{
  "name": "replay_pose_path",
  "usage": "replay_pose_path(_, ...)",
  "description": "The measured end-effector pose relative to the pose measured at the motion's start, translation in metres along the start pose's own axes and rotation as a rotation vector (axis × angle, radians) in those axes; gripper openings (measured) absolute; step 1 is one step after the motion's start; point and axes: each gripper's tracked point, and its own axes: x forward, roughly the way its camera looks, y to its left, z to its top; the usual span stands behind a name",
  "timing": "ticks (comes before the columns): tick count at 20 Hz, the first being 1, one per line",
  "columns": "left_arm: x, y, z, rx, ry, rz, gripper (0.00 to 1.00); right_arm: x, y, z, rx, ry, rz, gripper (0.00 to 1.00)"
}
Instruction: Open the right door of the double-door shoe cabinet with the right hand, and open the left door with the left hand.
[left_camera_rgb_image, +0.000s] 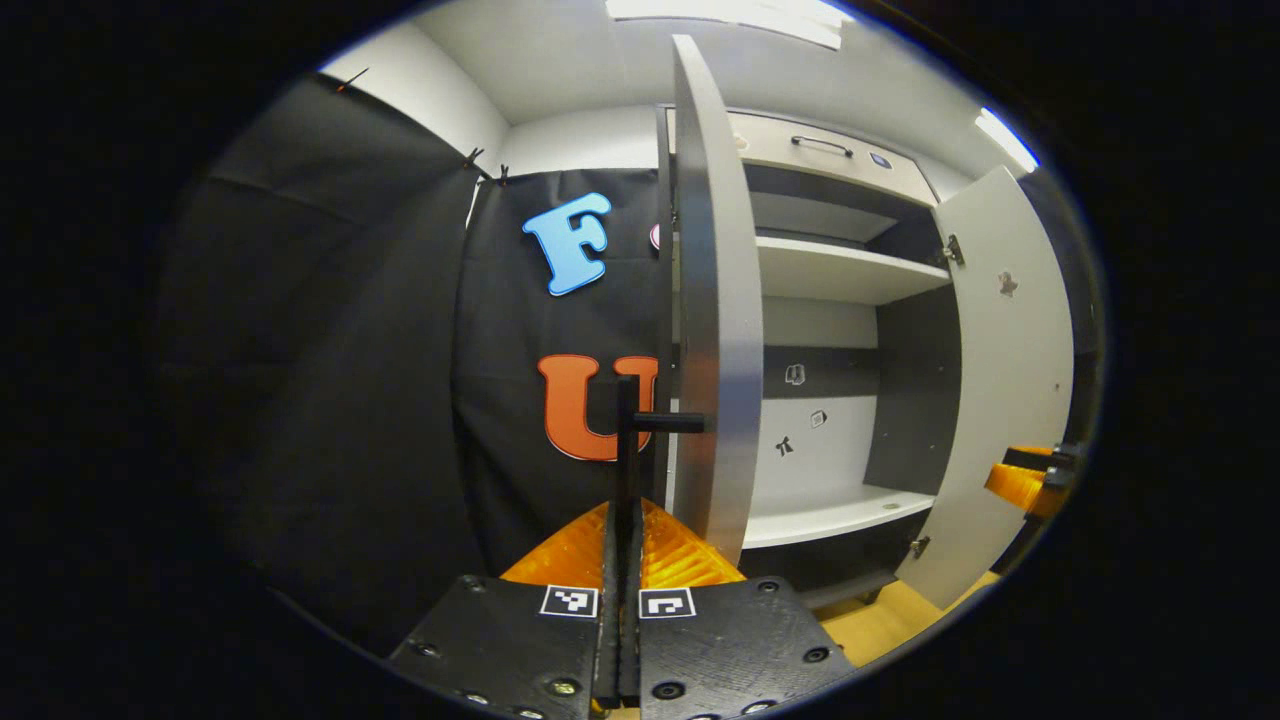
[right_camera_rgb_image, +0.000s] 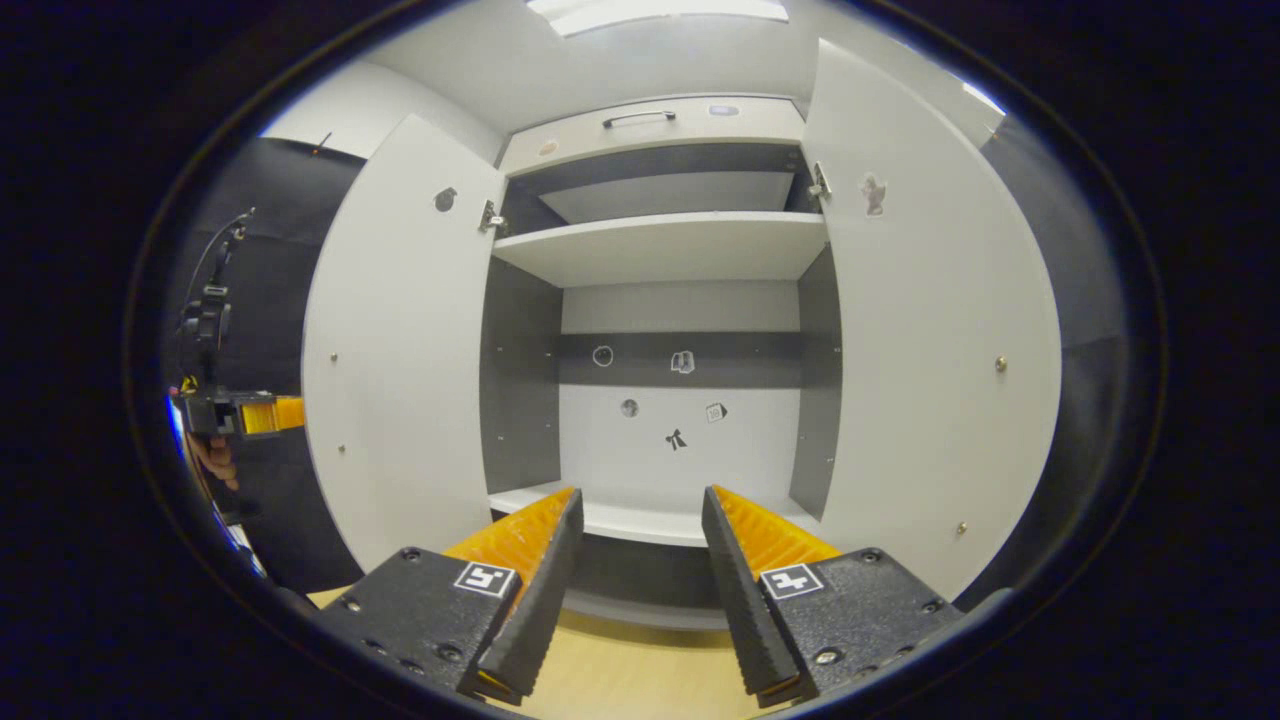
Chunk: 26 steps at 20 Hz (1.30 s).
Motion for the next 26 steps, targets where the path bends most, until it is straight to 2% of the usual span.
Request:
replay_pose_path(3, 0.000, 0.002, -0.004, -0.028, 0.009, -0.068, 0.06, 0.001, 0.002, 0.001, -0.008, 0.000, -0.010, 0.75)
replay_pose_path(5, -0.006, 0.005, -0.010, -0.022, 0.033, -0.085, 0.06, 0.001, 0.002, 0.002, -0.016, 0.000, -0.021, 0.77)
replay_pose_path(7, -0.020, 0.006, -0.017, -0.006, 0.063, -0.088, 0.06, 0.001, -0.001, 0.002, -0.016, -0.001, -0.032, 0.75)
replay_pose_path(10, -0.050, 0.012, -0.017, 0.045, 0.066, -0.045, 0.06, -0.003, -0.019, -0.007, 0.002, 0.009, -0.074, 0.77)
replay_pose_path(12, -0.061, -0.010, -0.015, 0.035, 0.044, -0.067, 0.00, -0.004, -0.034, -0.011, 0.023, 0.022, -0.104, 0.75)
replay_pose_path(16, -0.044, -0.082, 0.004, 0.025, -0.037, -0.147, 0.00, -0.014, -0.059, -0.010, 0.057, 0.019, -0.154, 0.77)
replay_pose_path(20, 0.005, -0.127, -0.007, 0.082, -0.050, -0.104, 0.00, -0.030, -0.067, 0.005, 0.024, -0.023, -0.173, 0.75)
replay_pose_path(23, 0.029, -0.160, -0.019, 0.039, -0.014, -0.132, 0.01, -0.039, -0.073, 0.014, -0.033, -0.050, -0.195, 0.75)
replay_pose_path(26, 0.036, -0.168, -0.020, 0.047, -0.020, -0.113, 0.01, -0.040, -0.074, 0.015, -0.059, -0.058, -0.204, 0.75)
